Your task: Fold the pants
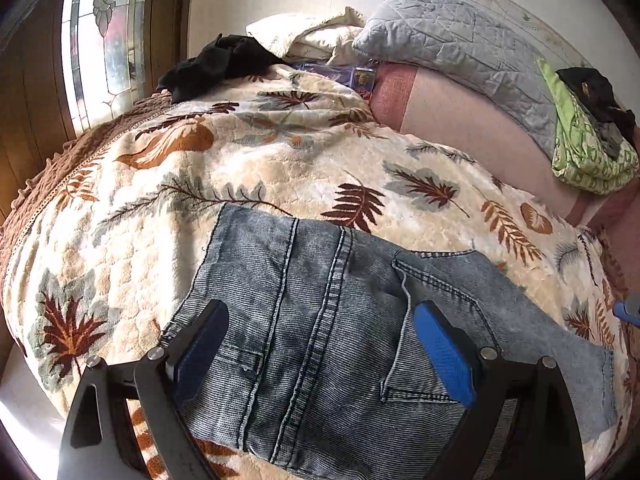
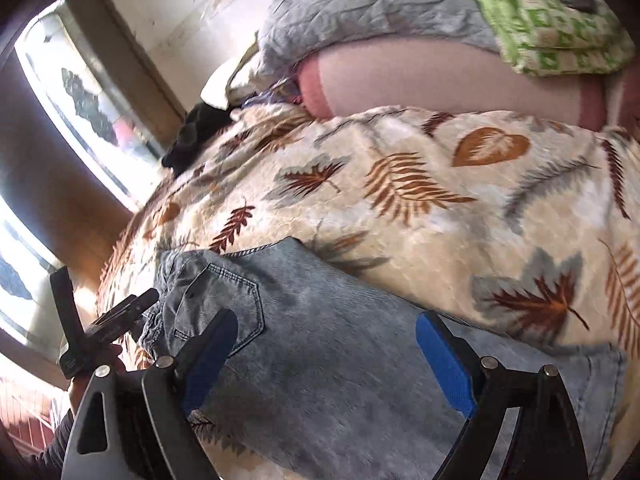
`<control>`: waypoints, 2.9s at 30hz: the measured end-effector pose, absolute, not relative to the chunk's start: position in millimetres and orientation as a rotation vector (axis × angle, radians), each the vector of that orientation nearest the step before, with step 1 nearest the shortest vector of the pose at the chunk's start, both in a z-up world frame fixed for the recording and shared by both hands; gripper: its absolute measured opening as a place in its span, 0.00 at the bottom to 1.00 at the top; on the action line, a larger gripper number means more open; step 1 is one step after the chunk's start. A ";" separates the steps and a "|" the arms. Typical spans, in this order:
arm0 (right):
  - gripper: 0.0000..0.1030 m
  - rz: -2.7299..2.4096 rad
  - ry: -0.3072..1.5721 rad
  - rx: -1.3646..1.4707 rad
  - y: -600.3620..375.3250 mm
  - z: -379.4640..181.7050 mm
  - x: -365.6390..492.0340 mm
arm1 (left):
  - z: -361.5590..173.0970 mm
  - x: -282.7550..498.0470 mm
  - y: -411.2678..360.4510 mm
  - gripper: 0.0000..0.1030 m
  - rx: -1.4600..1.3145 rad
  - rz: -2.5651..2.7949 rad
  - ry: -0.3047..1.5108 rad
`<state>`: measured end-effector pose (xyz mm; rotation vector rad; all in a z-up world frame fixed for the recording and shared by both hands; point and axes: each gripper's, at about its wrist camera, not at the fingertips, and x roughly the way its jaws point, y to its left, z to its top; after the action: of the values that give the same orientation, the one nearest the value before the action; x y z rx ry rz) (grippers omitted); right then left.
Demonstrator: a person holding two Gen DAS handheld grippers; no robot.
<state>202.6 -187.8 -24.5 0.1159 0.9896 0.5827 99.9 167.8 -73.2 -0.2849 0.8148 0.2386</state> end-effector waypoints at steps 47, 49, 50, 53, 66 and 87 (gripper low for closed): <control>0.09 0.527 1.019 -0.289 -27.6 -91.4 283.8 | -115.4 111.1 160.5 0.92 -0.109 0.236 0.957; 0.09 0.543 1.021 -0.203 -41.0 -81.2 269.1 | -115.5 111.0 160.3 0.92 -0.112 0.239 0.956; 0.09 0.547 1.019 -0.156 -48.1 -78.5 264.3 | -115.5 111.3 160.2 0.92 -0.112 0.241 0.957; 0.24 0.512 1.086 -0.128 -55.9 -96.3 262.5 | -115.6 112.0 159.7 0.92 -0.113 0.249 0.959; 0.63 0.378 0.991 0.103 -160.0 -78.2 191.0 | -112.9 110.1 158.9 0.92 -0.119 0.258 0.954; 0.84 0.134 1.023 0.648 -388.2 -131.5 198.2 | -85.7 78.8 120.9 0.92 -0.096 0.122 0.821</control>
<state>198.2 -388.2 -131.5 0.6479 1.0233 0.1343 78.8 120.9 -85.7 -0.0959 0.8207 0.1218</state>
